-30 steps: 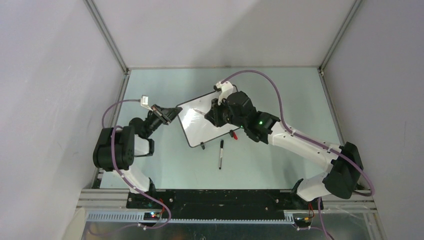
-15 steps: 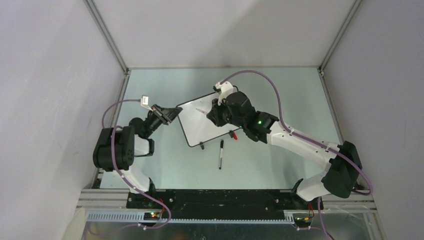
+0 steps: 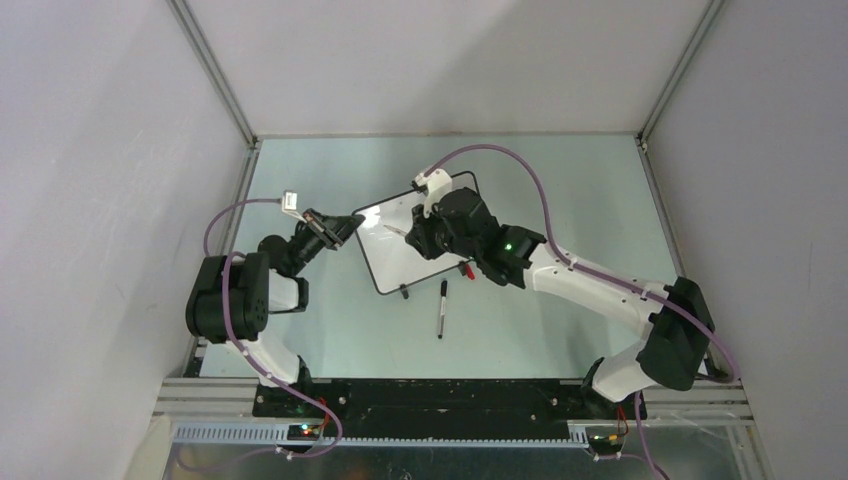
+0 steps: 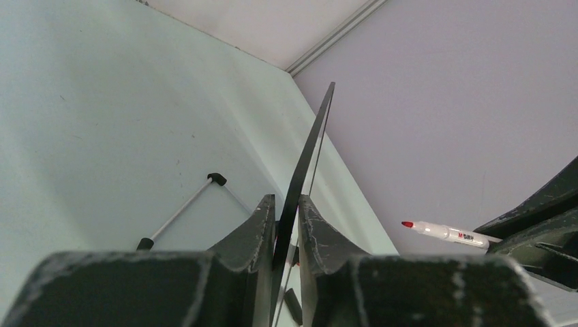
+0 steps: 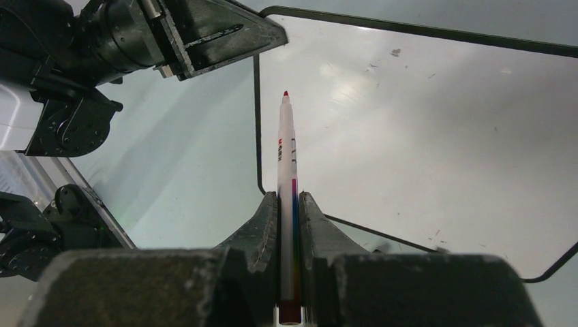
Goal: Write a sentence on the whiteboard
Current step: Move the whiteboard to the center of the board.
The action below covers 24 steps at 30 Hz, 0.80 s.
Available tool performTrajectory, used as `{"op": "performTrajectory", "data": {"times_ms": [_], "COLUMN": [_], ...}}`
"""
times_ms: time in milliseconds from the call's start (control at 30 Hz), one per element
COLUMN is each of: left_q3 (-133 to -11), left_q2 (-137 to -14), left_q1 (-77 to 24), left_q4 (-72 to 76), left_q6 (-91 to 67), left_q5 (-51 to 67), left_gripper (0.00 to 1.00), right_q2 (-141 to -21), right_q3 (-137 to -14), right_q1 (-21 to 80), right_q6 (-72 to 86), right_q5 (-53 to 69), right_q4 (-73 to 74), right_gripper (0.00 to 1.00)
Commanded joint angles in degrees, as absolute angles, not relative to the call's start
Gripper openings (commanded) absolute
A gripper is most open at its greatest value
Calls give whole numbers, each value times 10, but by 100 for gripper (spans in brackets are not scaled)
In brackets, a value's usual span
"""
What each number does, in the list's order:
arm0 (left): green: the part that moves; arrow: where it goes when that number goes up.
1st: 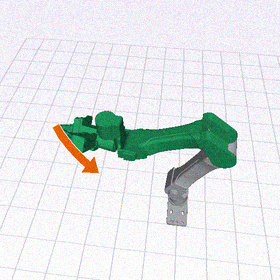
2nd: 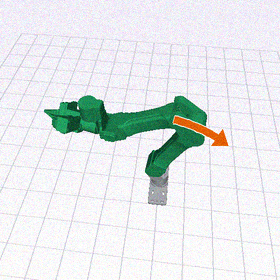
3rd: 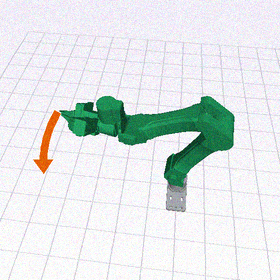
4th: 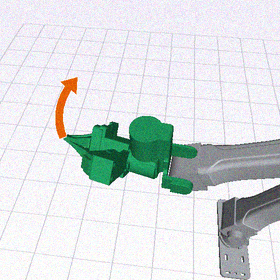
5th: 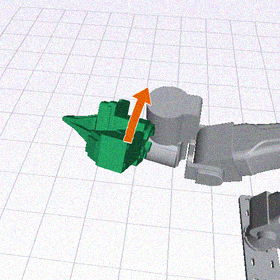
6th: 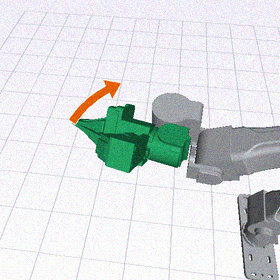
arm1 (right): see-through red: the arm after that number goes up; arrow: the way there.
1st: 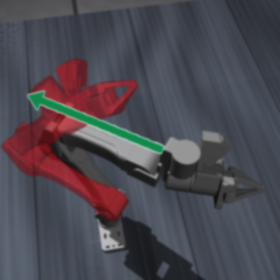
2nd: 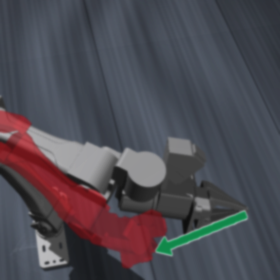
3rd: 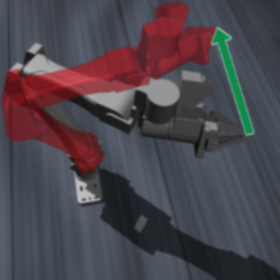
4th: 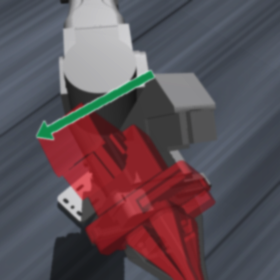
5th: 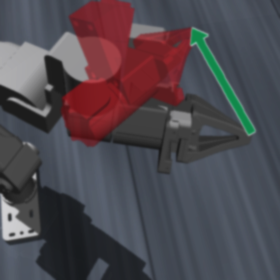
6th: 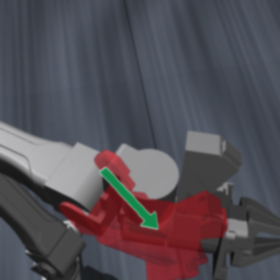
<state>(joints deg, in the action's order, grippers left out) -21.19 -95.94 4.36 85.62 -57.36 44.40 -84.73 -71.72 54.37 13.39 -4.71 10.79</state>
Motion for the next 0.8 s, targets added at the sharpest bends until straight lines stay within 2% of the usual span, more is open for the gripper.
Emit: {"op": "performTrajectory", "data": {"times_ms": [0, 500, 767], "left_q3": [-220, -216, -197], "left_q2": [-944, -938, -919], "left_q1": [41, 40, 38], "left_q4": [876, 877, 876], "left_q6": [-557, -551, -520], "left_q5": [456, 456, 453], "left_gripper": [18, 17, 15], "right_q2": [-866, -937, -934], "right_q3": [-768, -876, -863], "right_q1": [558, 576, 577], "right_q6": [114, 107, 109], "right_q5": [-65, -109, -123], "right_q4": [117, 180, 174], "right_gripper": [0, 0, 0]}}
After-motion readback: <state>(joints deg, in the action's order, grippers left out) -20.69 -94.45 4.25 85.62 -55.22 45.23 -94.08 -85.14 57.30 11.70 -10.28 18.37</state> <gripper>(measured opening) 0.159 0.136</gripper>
